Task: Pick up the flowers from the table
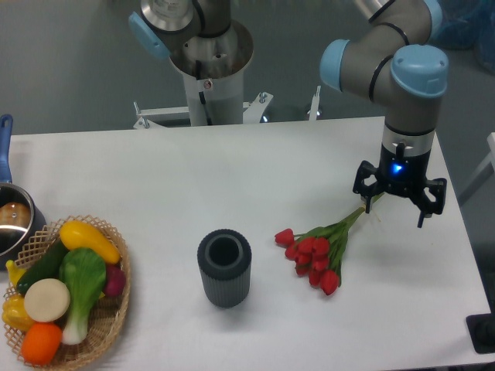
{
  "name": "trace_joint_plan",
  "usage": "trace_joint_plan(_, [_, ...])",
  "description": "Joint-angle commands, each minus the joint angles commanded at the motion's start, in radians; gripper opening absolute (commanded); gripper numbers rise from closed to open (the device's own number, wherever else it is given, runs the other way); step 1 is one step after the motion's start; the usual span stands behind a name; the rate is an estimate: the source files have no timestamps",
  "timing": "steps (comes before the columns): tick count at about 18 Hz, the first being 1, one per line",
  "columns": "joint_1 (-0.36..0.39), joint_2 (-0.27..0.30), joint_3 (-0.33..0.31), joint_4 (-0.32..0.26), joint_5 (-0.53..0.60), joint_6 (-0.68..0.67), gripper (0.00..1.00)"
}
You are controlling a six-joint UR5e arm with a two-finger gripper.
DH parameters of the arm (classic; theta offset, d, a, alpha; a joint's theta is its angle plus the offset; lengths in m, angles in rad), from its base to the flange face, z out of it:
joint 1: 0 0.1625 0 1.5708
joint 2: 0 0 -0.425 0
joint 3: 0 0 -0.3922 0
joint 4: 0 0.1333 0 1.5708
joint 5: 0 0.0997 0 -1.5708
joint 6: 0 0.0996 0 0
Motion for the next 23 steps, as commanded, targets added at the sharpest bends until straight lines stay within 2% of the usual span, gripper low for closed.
trace_joint_plan(8, [-0.006,0.009,-0.012,0.008,0.002,0.029,1.00])
trace_joint_plan(11, [0.005,0.006,-0.012,0.008,-0.067,0.026,1.00])
trace_joint_plan(15, [0.015,-0.003,-0.017,0.009,-0.097,-0.038,1.00])
trace_joint_plan(23, [0.017,-0.023,0.003,0.009,-0.097,-0.077,1.00])
